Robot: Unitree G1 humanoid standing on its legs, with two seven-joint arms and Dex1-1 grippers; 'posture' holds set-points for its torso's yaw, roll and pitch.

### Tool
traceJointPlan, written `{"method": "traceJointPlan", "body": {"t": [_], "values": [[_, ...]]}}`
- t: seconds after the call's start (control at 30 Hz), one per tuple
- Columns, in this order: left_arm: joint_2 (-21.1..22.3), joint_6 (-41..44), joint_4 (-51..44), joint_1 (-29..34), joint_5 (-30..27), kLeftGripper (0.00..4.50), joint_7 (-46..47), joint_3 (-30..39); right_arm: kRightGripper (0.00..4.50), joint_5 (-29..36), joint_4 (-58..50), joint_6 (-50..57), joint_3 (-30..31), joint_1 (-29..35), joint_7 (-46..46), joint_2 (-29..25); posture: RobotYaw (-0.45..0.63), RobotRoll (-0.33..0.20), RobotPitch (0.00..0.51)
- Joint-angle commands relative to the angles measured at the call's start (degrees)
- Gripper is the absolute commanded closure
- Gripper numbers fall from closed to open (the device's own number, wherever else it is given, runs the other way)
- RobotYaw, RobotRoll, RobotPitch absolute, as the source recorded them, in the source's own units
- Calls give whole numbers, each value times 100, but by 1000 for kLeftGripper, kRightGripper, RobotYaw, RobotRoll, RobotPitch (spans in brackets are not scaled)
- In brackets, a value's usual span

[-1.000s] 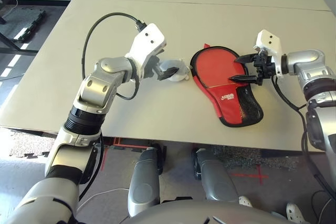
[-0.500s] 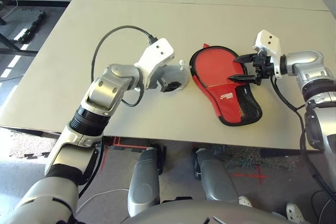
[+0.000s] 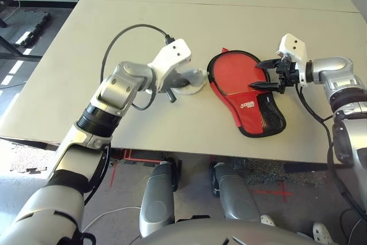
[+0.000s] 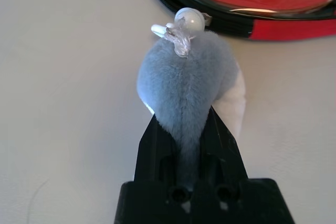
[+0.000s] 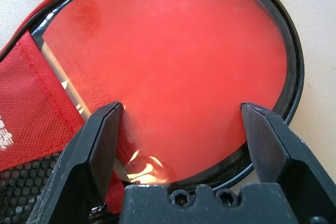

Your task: Store the ping-pong paddle in its case and zip it.

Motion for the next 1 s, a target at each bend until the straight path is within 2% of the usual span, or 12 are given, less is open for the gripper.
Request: {"method": "traceJointPlan", "body": {"t": [0.03, 0.27, 0.4, 0.53, 0.8, 1.0], "values": [[-213, -788, 1278, -562, 554, 4245, 579, 28, 0, -283, 135, 32, 189, 288, -12, 30, 2, 0, 230], [-888, -2403, 3857, -1968, 1008, 4251, 1294, 255, 0, -274, 67, 23, 187, 365, -49, 40, -28, 0, 229], [-1202, -2993, 4820, -2560, 1164, 4266, 1624, 407, 0, -249, -12, 28, 178, 445, -50, 58, -49, 0, 233], [-1455, -3300, 5337, -2876, 1273, 4266, 1799, 522, 0, -213, -96, 40, 165, 543, -60, 70, -65, 0, 236], [-1810, -3535, 5784, -3099, 1466, 4266, 2087, 708, 0, -172, -285, 104, 127, 709, -50, 96, -99, 0, 246], [-2204, -3756, 6002, -3246, 1514, 4266, 2990, 1017, 0, -140, -459, 162, 96, 847, -39, 102, -138, 0, 255]]}}
